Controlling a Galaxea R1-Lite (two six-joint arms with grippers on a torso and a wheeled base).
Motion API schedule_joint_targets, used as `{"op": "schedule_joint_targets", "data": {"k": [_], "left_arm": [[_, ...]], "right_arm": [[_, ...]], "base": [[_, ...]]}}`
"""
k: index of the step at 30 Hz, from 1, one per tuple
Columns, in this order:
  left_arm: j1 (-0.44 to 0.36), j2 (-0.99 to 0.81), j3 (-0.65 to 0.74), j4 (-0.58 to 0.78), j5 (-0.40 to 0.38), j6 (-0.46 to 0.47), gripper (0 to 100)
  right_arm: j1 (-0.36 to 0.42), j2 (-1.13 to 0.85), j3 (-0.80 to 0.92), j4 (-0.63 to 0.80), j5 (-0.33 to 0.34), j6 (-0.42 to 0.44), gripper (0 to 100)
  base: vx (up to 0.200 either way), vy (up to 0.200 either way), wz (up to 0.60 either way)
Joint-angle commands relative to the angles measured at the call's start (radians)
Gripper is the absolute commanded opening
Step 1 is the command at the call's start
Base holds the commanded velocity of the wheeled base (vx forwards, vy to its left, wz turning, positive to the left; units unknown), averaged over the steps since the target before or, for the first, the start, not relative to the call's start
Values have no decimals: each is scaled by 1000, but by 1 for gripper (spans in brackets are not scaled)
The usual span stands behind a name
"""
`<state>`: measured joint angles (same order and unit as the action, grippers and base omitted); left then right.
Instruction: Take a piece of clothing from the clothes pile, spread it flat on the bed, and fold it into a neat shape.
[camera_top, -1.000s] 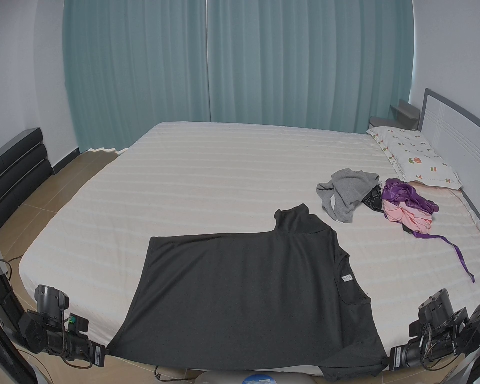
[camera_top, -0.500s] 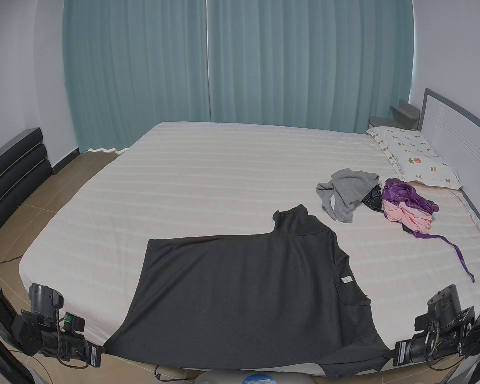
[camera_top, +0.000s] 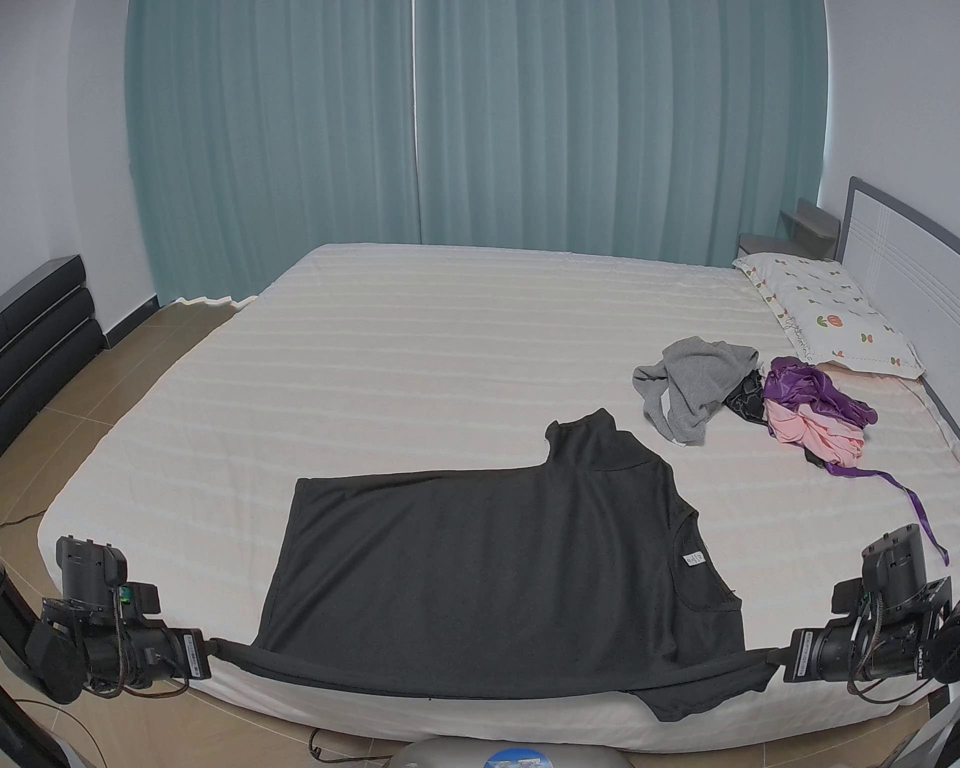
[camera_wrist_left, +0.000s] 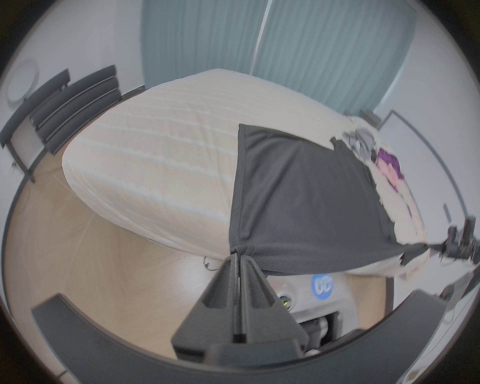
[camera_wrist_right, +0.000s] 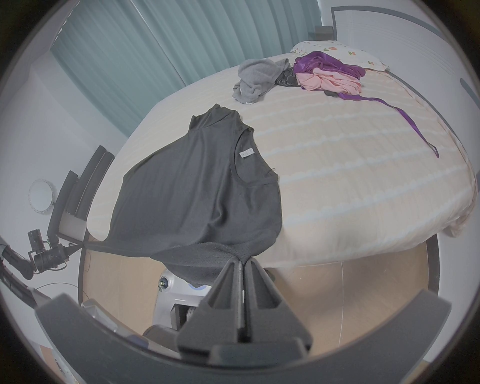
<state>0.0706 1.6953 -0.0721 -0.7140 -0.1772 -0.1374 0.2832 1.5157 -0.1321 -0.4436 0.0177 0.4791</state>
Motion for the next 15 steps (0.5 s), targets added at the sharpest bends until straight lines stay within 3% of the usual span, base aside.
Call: {"op": "schedule_joint_targets", "data": {"k": [1, 8, 15], "left_arm": [[-94, 20, -69, -28, 25, -117, 0], [-100, 104, -120, -36, 137, -145, 0], [-100, 95, -124, -35, 147, -168, 0]], "right_arm": [[-16, 107, -83, -3, -4, -1, 0], [-52, 144, -159, -3, -4, 7, 0], [-78, 146, -182, -3, -5, 9, 0]], "base": [[0, 0, 0], [0, 0, 0], [0, 0, 0]]}}
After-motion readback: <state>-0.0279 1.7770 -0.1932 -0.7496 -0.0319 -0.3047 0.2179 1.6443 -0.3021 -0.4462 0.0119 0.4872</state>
